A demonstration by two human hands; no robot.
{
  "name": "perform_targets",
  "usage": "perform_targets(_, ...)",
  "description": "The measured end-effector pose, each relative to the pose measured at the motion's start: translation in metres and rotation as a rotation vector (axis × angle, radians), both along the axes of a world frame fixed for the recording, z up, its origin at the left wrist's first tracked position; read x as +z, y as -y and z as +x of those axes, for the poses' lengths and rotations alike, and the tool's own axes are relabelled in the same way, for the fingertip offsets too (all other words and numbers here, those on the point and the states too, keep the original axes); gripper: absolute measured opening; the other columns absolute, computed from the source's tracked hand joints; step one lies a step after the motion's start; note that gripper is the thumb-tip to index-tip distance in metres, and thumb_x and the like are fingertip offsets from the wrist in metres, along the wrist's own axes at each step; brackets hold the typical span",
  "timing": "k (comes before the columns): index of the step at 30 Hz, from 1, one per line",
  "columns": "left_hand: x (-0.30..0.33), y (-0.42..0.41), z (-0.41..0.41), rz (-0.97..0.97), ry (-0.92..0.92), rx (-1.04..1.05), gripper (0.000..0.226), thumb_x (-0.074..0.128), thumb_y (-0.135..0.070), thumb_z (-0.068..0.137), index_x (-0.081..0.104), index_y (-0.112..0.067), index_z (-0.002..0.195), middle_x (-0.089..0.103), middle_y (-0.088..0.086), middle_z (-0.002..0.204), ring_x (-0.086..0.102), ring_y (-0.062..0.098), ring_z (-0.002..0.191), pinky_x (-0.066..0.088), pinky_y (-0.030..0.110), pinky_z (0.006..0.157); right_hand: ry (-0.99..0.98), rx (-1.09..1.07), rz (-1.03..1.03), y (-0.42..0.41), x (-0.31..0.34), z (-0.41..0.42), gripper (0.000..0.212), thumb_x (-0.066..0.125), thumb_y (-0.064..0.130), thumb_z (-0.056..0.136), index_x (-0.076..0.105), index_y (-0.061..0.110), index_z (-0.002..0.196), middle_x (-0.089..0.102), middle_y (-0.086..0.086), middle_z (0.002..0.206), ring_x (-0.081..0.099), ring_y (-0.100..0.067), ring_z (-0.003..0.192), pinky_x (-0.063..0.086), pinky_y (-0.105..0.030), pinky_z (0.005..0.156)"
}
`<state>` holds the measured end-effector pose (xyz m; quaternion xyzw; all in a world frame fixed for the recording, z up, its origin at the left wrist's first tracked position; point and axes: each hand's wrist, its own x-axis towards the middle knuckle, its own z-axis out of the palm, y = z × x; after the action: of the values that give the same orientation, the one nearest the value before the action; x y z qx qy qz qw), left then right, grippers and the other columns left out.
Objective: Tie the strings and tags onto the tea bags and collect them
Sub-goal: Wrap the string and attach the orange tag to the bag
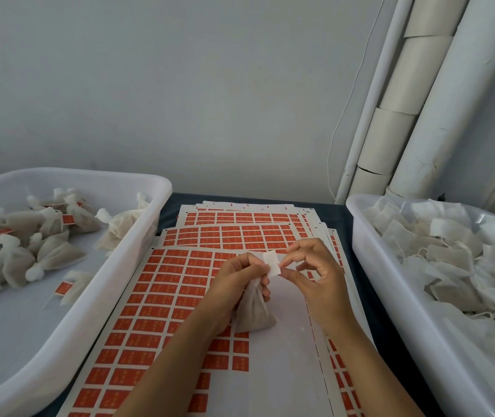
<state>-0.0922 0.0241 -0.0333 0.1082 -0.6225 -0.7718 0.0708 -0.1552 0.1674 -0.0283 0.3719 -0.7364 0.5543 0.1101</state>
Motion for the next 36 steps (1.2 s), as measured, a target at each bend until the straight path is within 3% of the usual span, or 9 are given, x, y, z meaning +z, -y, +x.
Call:
perform_targets(6, 0.0015, -0.0008, 0.0006, -0.031, -0.004, -0.035, 0.013, 0.055, -0.012, 0.092, 0.060, -0.010, 0.081, 0.060, 0.003, 0.063, 0.057, 0.012, 0.052, 0.052, 0.025, 0.057, 0.051, 0.060, 0.003, -0.0007, -0.0020, -0.0037, 0.005, 0.066, 0.027, 0.076, 0.062, 0.028, 0.078, 0.060, 0.015, 0.100, 0.055, -0.003, 0.102, 0.046, -0.011, 0.083)
perform_targets(10, 0.0021, 0.0000, 0.0011, 0.038, 0.006, -0.057, 0.016, 0.051, -0.022, 0.094, 0.058, -0.012, 0.083, 0.056, 0.004, 0.063, 0.054, 0.012, 0.053, 0.051, 0.024, 0.057, 0.163, 0.093, 0.019, -0.0014, -0.0065, -0.0055, 0.010, 0.067, 0.015, 0.082, 0.062, 0.024, 0.080, 0.063, 0.021, 0.098, 0.055, 0.001, 0.103, 0.044, -0.007, 0.083)
perform_targets(19, -0.0016, 0.0004, 0.0012, -0.010, -0.065, -0.036, 0.016, 0.053, -0.013, 0.093, 0.059, -0.009, 0.079, 0.057, 0.003, 0.061, 0.053, 0.011, 0.051, 0.050, 0.024, 0.054, 0.303, 0.152, 0.006, -0.0007, -0.0040, -0.0025, 0.003, 0.062, 0.025, 0.082, 0.060, 0.023, 0.084, 0.064, 0.024, 0.097, 0.057, 0.005, 0.098, 0.044, -0.003, 0.076)
perform_targets(27, -0.0010, -0.0013, 0.0031, -0.132, -0.127, -0.062, 0.018, 0.053, -0.008, 0.092, 0.060, -0.009, 0.076, 0.057, 0.004, 0.060, 0.053, 0.010, 0.052, 0.050, 0.023, 0.056, 0.516, 0.230, -0.061, 0.0022, -0.0030, 0.0016, 0.008, 0.051, 0.015, 0.092, 0.056, 0.012, 0.098, 0.065, 0.005, 0.101, 0.066, -0.011, 0.089, 0.053, -0.018, 0.068)
perform_targets(36, 0.0002, -0.0042, 0.0044, -0.191, -0.186, -0.054, 0.017, 0.051, -0.001, 0.091, 0.060, -0.006, 0.078, 0.058, 0.002, 0.059, 0.054, 0.010, 0.052, 0.050, 0.022, 0.056, 0.505, 0.170, -0.092, 0.0063, -0.0038, 0.0008, 0.004, 0.053, 0.007, 0.091, 0.055, 0.009, 0.089, 0.066, -0.001, 0.093, 0.068, -0.019, 0.081, 0.055, -0.021, 0.064)
